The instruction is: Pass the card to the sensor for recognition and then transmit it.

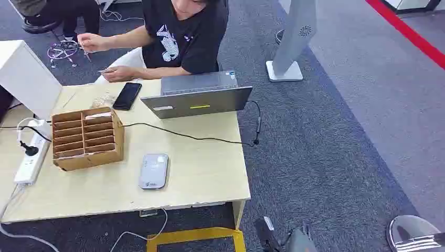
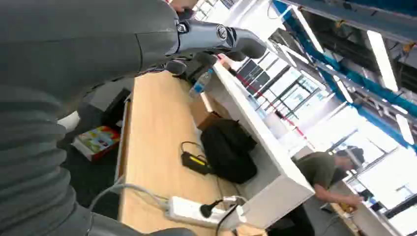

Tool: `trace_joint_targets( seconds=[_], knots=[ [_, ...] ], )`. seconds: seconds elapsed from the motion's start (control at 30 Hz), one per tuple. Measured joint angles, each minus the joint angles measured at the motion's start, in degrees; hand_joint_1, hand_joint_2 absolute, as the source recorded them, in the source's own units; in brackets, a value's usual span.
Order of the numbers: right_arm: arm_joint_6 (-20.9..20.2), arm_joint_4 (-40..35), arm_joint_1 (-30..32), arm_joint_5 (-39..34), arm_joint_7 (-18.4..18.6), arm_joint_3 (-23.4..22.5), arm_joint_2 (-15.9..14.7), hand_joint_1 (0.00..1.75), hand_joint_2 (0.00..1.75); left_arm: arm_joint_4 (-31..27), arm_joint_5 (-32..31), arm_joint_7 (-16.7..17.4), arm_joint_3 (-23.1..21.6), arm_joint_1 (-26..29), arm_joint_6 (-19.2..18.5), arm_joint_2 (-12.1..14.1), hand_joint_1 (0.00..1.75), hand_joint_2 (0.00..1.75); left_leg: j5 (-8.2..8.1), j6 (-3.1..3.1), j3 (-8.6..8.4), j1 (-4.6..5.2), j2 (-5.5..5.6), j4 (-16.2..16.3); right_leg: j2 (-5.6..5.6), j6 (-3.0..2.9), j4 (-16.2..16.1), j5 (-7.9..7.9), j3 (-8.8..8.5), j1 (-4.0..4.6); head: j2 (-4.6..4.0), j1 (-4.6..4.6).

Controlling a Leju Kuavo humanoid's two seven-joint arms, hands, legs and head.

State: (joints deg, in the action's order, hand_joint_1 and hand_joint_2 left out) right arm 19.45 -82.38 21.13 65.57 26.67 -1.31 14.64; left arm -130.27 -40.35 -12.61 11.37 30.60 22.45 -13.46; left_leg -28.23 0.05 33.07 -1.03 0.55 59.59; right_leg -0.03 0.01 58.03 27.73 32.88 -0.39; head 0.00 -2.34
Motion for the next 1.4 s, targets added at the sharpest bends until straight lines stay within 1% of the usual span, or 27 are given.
trace_joint_targets(
  seconds=[0.07,0.1,0.13,0.17,0.2,0.23,0.3,0.37,0.43,0.53,0.63,0.7,0.87,1.13,1.3,1.4],
  knots=[
    [0.3,1.0,-0.9,0.2,-0.3,-0.2,0.2,0.00,1.75,0.4,-0.8,4.3,0.0,-3.4,0.2,3.5,0.00,1.75,0.03,-0.03,-0.04,-0.01,0.01,0.0,-0.01,-0.01,0.0,-0.01,0.05,0.00,0.00,-0.02],
    [0.6,1.6,-1.6,-0.1,-0.6,-0.3,0.2,0.00,1.75,1.3,-1.0,5.9,0.0,-5.8,0.2,5.4,0.00,1.75,0.09,-0.06,-0.04,-0.01,0.06,0.0,-0.05,-0.02,0.0,-0.01,0.05,0.00,0.00,-0.02],
    [1.2,2.4,-2.1,-0.6,-1.0,-0.3,0.2,0.00,1.75,2.2,-1.1,6.6,0.0,-7.7,0.3,6.9,0.00,1.75,0.12,-0.03,-0.05,-0.01,0.10,0.0,-0.08,-0.05,0.0,-0.03,0.04,0.00,0.00,-0.02],
    [1.5,2.7,-2.4,-0.8,-1.1,-0.3,0.2,0.00,1.75,2.7,-1.2,6.9,0.0,-8.7,0.4,7.6,0.00,1.75,0.13,-0.04,-0.06,-0.02,0.10,0.0,-0.08,-0.07,0.0,-0.04,0.07,0.00,0.00,0.00],
    [2.6,3.8,-3.2,-1.6,-1.5,-0.2,0.2,0.00,1.75,4.6,-1.6,8.0,0.0,-11.4,0.4,9.7,0.00,1.75,0.20,-0.11,-0.06,-0.02,0.11,0.0,-0.10,-0.16,0.0,-0.11,0.06,0.01,0.00,-0.04],
    [3.8,5.4,-4.6,-2.9,-1.5,0.3,0.1,0.00,1.75,8.2,-2.6,10.2,0.0,-16.8,0.4,12.8,0.00,1.75,0.31,-0.13,0.00,-0.04,0.12,0.0,-0.10,-0.20,0.1,-0.18,-0.01,0.02,0.00,-0.02],
    [4.4,6.6,-5.7,-4.0,-1.4,1.0,0.1,0.00,1.75,11.3,-3.5,12.0,0.0,-20.8,0.3,15.0,0.00,1.75,0.38,-0.18,0.00,-0.06,0.11,0.0,-0.08,-0.27,0.1,-0.29,0.02,0.03,0.00,-0.02],
    [5.6,8.8,-7.2,-6.1,-1.4,2.3,-0.1,0.00,1.75,16.9,-5.2,13.7,0.0,-26.8,0.4,18.1,0.00,1.75,0.48,-0.22,-0.01,-0.07,0.09,0.0,-0.03,-0.29,0.1,-0.38,0.05,0.03,0.00,0.02],
    [7.6,11.1,-8.7,-8.6,-2.2,3.6,-0.5,0.00,1.75,22.7,-7.1,14.4,0.0,-31.9,1.2,20.3,0.00,1.75,0.52,-0.22,-0.01,-0.07,0.09,0.0,-0.02,-0.29,0.1,-0.43,0.07,0.04,0.00,-0.04],
    [9.8,14.5,-11.3,-12.6,-3.0,6.2,-1.4,0.00,1.75,32.3,-11.2,16.2,-0.6,-39.6,3.1,22.8,0.00,1.75,0.60,-0.28,0.00,-0.07,0.09,0.0,0.00,-0.28,0.1,-0.55,0.08,0.03,0.00,-0.02],
    [11.5,18.2,-13.8,-15.9,-3.9,9.0,-2.8,0.00,1.75,40.7,-13.5,17.2,-1.8,-44.7,5.0,23.7,0.00,1.75,0.61,-0.28,0.01,-0.07,0.03,0.0,0.07,-0.30,0.1,-0.59,0.10,0.03,0.00,-0.02],
    [12.9,20.4,-15.1,-18.3,-5.0,10.6,-3.6,0.00,1.75,45.5,-14.1,17.1,-2.6,-47.4,6.3,23.8,0.00,1.75,0.61,-0.28,0.04,-0.06,0.01,0.0,0.09,-0.29,0.1,-0.60,0.11,0.03,0.00,-0.02],
    [14.5,24.5,-17.1,-20.9,-6.2,13.8,-5.0,0.00,1.75,53.5,-15.0,17.1,-4.5,-51.0,7.6,23.7,0.00,1.75,0.59,-0.28,0.13,-0.06,-0.05,0.0,0.15,-0.29,0.1,-0.60,0.24,0.03,0.00,-0.02],
    [14.8,26.3,-18.2,-22.3,-5.8,16.4,-6.1,0.00,1.75,58.3,-15.8,18.2,-7.3,-53.8,7.1,23.2,0.00,1.75,0.60,-0.28,0.25,-0.07,-0.06,0.0,0.19,-0.29,0.1,-0.60,0.39,0.03,0.00,-0.04],
    [15.3,26.9,-18.8,-23.1,-5.6,17.5,-6.5,0.00,1.75,59.2,-13.7,18.4,-8.7,-54.8,6.9,22.4,0.00,1.75,0.60,-0.28,0.26,-0.07,-0.10,0.0,0.22,-0.29,0.1,-0.60,0.39,0.03,0.00,-0.02],
    [15.4,27.0,-19.0,-23.2,-5.2,18.1,-6.6,0.00,1.75,59.3,-13.6,18.5,-9.3,-55.1,6.7,22.0,0.00,1.75,0.60,-0.28,0.26,-0.07,-0.13,0.0,0.23,-0.29,0.1,-0.60,0.39,0.03,0.00,-0.04]
  ],
)
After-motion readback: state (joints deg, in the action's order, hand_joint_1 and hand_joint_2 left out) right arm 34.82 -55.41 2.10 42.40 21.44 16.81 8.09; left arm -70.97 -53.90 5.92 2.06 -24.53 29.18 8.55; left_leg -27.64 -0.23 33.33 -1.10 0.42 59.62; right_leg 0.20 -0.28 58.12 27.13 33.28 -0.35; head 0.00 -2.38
